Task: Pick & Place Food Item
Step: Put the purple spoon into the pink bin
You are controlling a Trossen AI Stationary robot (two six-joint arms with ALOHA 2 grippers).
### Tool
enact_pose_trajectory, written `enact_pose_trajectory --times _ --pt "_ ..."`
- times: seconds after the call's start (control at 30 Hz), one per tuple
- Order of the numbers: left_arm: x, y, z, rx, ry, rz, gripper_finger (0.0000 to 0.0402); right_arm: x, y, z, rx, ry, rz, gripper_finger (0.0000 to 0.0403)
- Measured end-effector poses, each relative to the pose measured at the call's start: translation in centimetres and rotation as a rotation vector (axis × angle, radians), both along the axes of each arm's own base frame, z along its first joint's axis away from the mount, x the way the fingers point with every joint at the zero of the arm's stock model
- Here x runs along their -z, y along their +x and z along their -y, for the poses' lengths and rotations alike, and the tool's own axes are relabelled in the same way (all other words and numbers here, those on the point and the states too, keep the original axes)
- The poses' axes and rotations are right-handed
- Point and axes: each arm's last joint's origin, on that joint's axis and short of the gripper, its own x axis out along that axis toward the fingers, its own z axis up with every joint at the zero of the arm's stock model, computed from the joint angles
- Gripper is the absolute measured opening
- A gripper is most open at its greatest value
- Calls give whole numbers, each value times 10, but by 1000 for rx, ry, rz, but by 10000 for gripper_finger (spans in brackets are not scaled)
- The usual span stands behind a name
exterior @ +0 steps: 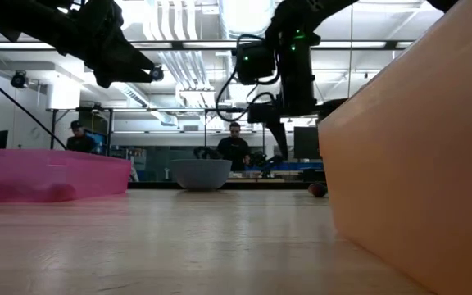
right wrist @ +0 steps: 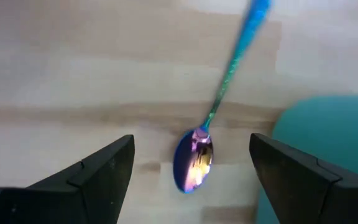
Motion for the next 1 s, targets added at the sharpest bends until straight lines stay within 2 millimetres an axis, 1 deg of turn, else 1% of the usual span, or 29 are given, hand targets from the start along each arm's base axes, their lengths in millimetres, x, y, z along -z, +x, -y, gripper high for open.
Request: enact_pose_trajectory --times 0.1,0.13,0.2,0.33,0.57,0.73,0.87,0.9,1.0 --pt "0 0 0 0 0 0 238 -3 -1 11 -166 58 1 315" --pt "0 0 0 0 0 0 238 -3 -2 15 -198 74 1 315" --pt "0 0 0 0 0 0 238 0 -7 21 -200 133 6 315" --pt "0 0 0 0 0 0 238 7 -14 24 -192 241 3 315" --pt "0 0 0 0 0 0 238 18 -18 27 -231 236 2 315" --pt "0 0 0 0 0 0 238 24 -16 32 -387 226 20 315" --pt "1 0 0 0 -2 -13 238 28 -15 32 -507 240 12 315" --pt "1 -1 0 0 -2 -16 238 29 -14 31 -519 245 12 315" --pt "2 -1 0 0 -3 -22 238 27 -14 29 -480 244 2 315"
